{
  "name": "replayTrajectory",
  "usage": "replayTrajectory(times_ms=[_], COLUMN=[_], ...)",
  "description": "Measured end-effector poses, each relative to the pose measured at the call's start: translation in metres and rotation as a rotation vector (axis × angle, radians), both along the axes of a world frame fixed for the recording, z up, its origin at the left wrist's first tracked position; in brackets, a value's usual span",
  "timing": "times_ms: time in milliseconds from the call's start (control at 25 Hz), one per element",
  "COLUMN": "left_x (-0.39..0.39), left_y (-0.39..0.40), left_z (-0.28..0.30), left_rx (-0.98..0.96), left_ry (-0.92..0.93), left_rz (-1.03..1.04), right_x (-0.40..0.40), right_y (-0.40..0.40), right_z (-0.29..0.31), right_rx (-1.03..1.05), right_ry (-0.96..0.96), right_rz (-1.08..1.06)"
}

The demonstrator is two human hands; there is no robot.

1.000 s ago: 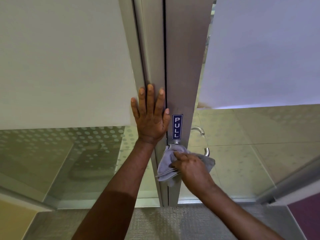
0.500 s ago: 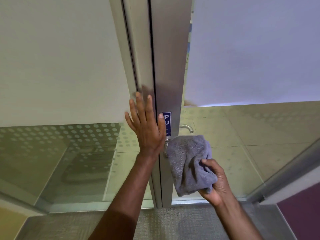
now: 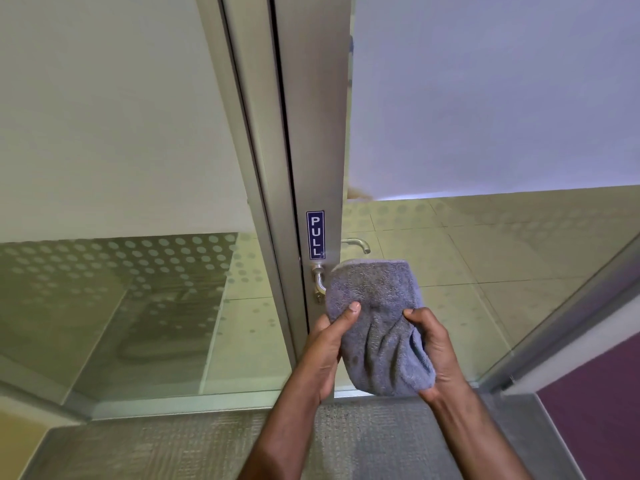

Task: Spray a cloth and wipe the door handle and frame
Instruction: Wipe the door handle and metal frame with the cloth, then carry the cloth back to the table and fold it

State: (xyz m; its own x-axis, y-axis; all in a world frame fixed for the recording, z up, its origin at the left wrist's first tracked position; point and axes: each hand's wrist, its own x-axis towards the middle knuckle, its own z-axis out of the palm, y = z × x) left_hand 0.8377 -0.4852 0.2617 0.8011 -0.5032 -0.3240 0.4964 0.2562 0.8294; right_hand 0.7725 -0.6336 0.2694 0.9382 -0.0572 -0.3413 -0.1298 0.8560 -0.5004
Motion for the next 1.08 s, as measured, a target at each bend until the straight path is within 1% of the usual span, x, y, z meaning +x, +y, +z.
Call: replayTrajectory(times_ms=[80,160,200,320,360,400,480,720,840,960,1080], left_x=[-0.008,-0.015,-0.020,-0.037,-0.045,-0.053,-0.070,-0.138,-0.180,-0.216,-0.251], left_y=[-0.001,-0.001,0.000,-0.001,-0.002,-0.003,-0.006,-0.027,-0.025,-0.017,0.001], left_z=[0.003,0.006,0.008,0.010,0.012,0.013,0.017,0.014,0.004,-0.009,-0.015], left_rx=[0.046,0.101,0.127,0.195,0.211,0.214,0.195,0.120,0.081,0.141,0.174], left_ry=[-0.057,-0.126,-0.157,-0.218,-0.220,-0.217,-0.196,-0.083,-0.085,-0.087,-0.065], left_rz=[0.064,0.111,0.133,0.186,0.207,0.229,0.277,0.343,0.348,0.473,0.599], right_x=[-0.007,-0.014,-0.019,-0.035,-0.041,-0.047,-0.057,-0.101,-0.126,-0.150,-0.170], right_y=[-0.003,-0.008,-0.010,-0.017,-0.020,-0.024,-0.031,-0.057,-0.063,-0.054,-0.035], right_z=[-0.005,-0.007,-0.007,-0.003,-0.001,-0.001,-0.001,-0.004,-0.007,-0.013,-0.020], right_rx=[-0.093,-0.211,-0.302,-0.673,-0.764,-0.807,-0.815,-0.686,-0.654,-0.644,-0.653], right_ry=[0.017,-0.005,-0.024,-0.082,-0.087,-0.092,-0.094,-0.080,-0.112,-0.086,-0.100], right_rz=[-0.002,-0.016,-0.028,-0.048,-0.054,-0.052,-0.036,0.078,0.172,0.268,0.376])
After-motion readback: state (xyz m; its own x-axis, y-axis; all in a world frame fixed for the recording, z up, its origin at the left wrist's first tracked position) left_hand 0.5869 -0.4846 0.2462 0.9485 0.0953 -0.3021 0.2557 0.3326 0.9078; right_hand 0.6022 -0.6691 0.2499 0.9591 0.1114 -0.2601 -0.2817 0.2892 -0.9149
